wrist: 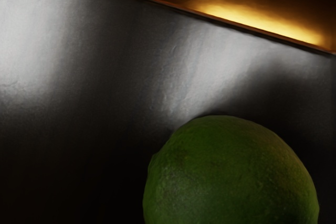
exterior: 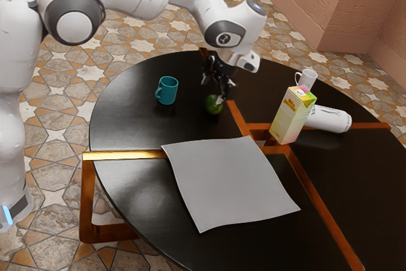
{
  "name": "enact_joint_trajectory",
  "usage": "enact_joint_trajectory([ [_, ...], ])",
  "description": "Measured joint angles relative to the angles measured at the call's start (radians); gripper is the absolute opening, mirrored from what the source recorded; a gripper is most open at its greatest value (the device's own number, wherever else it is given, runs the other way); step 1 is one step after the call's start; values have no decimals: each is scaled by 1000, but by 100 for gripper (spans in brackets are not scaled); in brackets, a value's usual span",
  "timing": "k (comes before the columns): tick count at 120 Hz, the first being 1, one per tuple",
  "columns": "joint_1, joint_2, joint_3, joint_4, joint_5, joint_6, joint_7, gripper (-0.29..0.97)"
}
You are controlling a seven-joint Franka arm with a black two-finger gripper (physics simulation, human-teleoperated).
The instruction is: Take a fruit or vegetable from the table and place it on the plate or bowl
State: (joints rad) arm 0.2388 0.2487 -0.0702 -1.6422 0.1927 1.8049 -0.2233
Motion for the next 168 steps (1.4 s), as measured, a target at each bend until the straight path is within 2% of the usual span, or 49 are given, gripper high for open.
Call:
enact_joint_trajectory([
  [33,-12,31,-4,-9,-1,70,77,68],
  [80,-15,56,1,-30,-32,96,143,68],
  [106,-21,55,14,-31,-33,99,146,32],
  [121,-61,12,7,-11,-24,80,128,23],
  [128,-106,-25,0,0,-19,61,115,24],
  [135,-135,-40,-43,23,-15,42,101,23],
  [147,-152,-55,-172,71,0,-20,74,25],
  [157,-170,-65,-260,80,19,-69,56,31],
  [168,-186,-61,-319,76,26,-104,39,32],
])
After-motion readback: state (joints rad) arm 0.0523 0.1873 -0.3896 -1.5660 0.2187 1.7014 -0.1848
